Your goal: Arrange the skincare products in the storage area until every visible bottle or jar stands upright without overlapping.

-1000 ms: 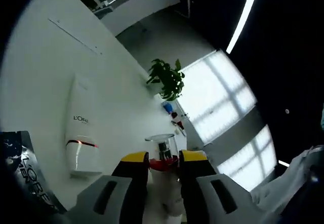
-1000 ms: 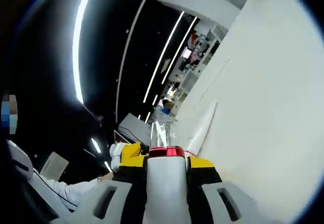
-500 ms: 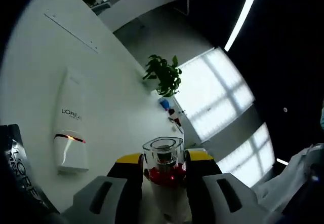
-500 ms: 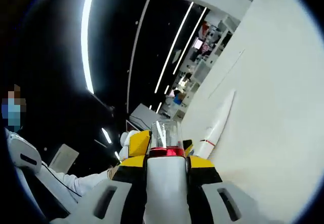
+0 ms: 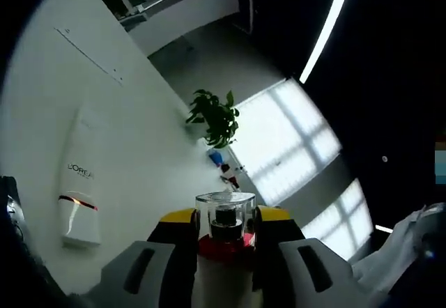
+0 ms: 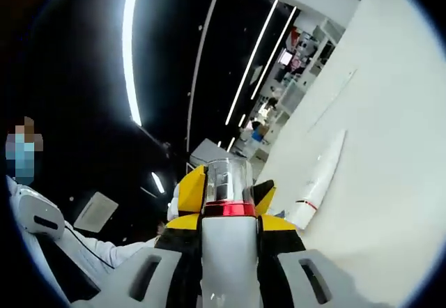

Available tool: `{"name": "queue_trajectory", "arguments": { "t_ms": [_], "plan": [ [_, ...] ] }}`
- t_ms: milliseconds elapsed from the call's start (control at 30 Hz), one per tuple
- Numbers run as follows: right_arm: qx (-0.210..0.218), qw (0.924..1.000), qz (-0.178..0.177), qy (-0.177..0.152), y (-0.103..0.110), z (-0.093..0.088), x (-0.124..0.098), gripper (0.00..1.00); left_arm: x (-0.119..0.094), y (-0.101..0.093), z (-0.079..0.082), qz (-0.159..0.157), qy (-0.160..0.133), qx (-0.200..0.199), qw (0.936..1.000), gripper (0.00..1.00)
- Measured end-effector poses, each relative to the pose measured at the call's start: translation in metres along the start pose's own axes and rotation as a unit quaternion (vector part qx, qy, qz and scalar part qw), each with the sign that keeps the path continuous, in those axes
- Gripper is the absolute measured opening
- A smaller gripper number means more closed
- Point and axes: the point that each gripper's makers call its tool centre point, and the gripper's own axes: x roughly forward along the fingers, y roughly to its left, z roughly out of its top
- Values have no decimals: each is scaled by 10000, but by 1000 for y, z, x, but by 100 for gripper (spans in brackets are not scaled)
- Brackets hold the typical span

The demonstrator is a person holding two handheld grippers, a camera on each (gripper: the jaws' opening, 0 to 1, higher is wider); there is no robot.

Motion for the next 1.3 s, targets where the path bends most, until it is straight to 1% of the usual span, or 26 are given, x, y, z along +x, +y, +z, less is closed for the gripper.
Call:
{"name": "queue_trajectory", "arguments": {
  "t_ms": [133, 200, 233, 267, 300, 367, 400, 433, 500, 533, 600, 633, 700, 733, 800, 867, 933, 967, 1000, 1033, 1067, 1100, 1133, 1167, 1200, 1300],
  "plan": [
    [-83, 9999, -35, 59, -1, 2, 0, 20, 0, 0, 3, 5, -67, 146, 9999, 26],
    [-116, 9999, -61, 42, -2, 2, 0, 21, 0, 0, 6, 77, -78, 218, 9997, 26],
    [-167, 9998, -35, 48, -1, 3, 0, 21, 0, -2, 6, 53, -62, 303, 9995, 26],
    [-223, 9997, -9, 71, 1, 3, 0, 21, 0, -4, 6, 62, -68, 488, 9988, 26],
    [-284, 9995, -17, 107, 2, 3, 0, 21, 0, -7, 5, 65, -53, 482, 9988, 26],
    [-507, 9982, -90, 317, 2, 1, 0, 22, 0, -9, 4, 93, -62, 676, 9976, 25],
    [-719, 9966, -108, 375, 3, 0, 1, 22, 1, -12, 4, 39, -88, 839, 9964, 25],
    [-888, 9948, -162, 463, 2, -1, 1, 22, 1, -15, 3, 33, -72, 1109, 9938, 25],
    [-1142, 9918, -231, 515, 2, -1, 3, 23, 1, -19, 3, -4, -99, 1409, 9900, 25],
    [-1331, 9889, -333, 570, 1, -1, 3, 23, 0, -19, 2, 49, -73, 1409, 9900, 25],
    [-1408, 9874, -406, 603, 1, 0, 4, 24, -1, -19, 3, 107, -83, 1443, 9894, 25],
    [-1560, 9839, -490, 715, -1, 0, 4, 24, -2, -17, 4, 142, -76, 1454, 9892, 25],
    [-1697, 9805, -563, 821, -2, 0, 4, 24, -1, -18, 4, 152, -94, 1581, 9873, 25],
    [-1701, 9803, -577, 823, -3, 1, 4, 25, -1, -19, 4, 175, -116, 1666, 9858, 25],
    [-1848, 9769, -627, 874, -4, 3, 3, 25, -1, -20, 7, 190, -149, 1870, 9821, 25],
    [-2169, 9685, -764, 960, -7, 5, 2, 25, -1, -21, 8, 216, -165, 2041, 9786, 25],
    [-2330, 9634, -861, 1004, -8, 5, 1, 26, -2, -20, 8, 296, -155, 2268, 9734, 25],
    [-2457, 9591, -915, 1063, -9, 4, 1, 26, -3, -18, 7, 328, -109, 2507, 9674, 25],
    [-2450, 9586, -939, 1106, -9, 1, 1, 26, -3, -18, 6, 322, -59, 2655, 9635, 25],
    [-2519, 9556, -995, 1159, -11, 0, 1, 27, -3, -18, 3, 365, 27, 2833, 9583, 25],
    [-2547, 9540, -1042, 1190, -12, -1, 1, 27, -3, -15, 2, 437, 93, 2891, 9562, 25],
    [-2601, 9516, -1106, 1210, -14, -2, 0, 27, -2, -20, -6, 471, 193, 3033, 9515, 25],
    [-2604, 9513, -1137, 1197, -15, -2, 0, 27, -1, -20, -6, 498, 194, 3088, 9496, 25],
    [-2573, 9525, -1169, 1137, -15, 0, -1, 27, 0, -22, -5, 478, 184, 3032, 9516, 25],
    [-2626, 9511, -1202, 1098, -15, 1, -2, 27, 1, -23, -5, 469, 221, 3186, 9465, 25],
    [-2834, 9443, -1312, 1034, -13, 2, -5, 28, 4, -29, -9, 392, 294, 3445, 9375, 25]
  ]
}}
